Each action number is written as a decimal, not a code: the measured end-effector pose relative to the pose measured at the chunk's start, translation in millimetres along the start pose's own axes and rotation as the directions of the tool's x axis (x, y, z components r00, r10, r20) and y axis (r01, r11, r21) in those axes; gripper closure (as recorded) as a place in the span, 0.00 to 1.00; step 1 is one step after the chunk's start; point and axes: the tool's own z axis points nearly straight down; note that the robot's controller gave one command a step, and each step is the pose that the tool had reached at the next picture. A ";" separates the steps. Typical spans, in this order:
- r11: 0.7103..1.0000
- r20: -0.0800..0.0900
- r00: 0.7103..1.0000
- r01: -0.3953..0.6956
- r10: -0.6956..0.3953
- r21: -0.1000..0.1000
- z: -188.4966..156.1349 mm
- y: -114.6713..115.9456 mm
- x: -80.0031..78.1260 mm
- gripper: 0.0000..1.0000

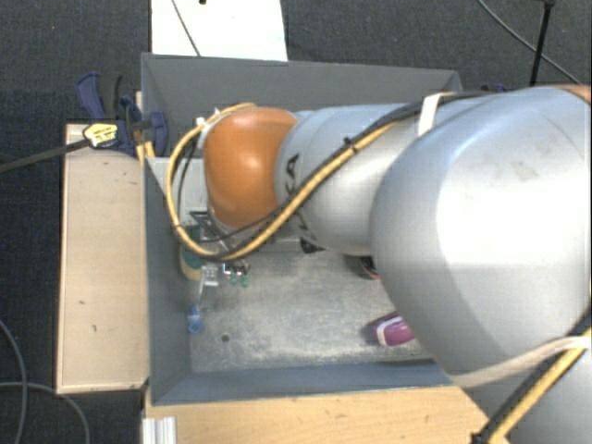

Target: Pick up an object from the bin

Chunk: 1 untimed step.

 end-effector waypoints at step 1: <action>0.981 -0.001 0.981 -0.192 0.192 0.002 1.2 -7.7 -20.0 0.00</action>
Offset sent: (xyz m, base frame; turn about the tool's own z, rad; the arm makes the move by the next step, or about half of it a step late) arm 0.0180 -0.0094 -0.0019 0.1936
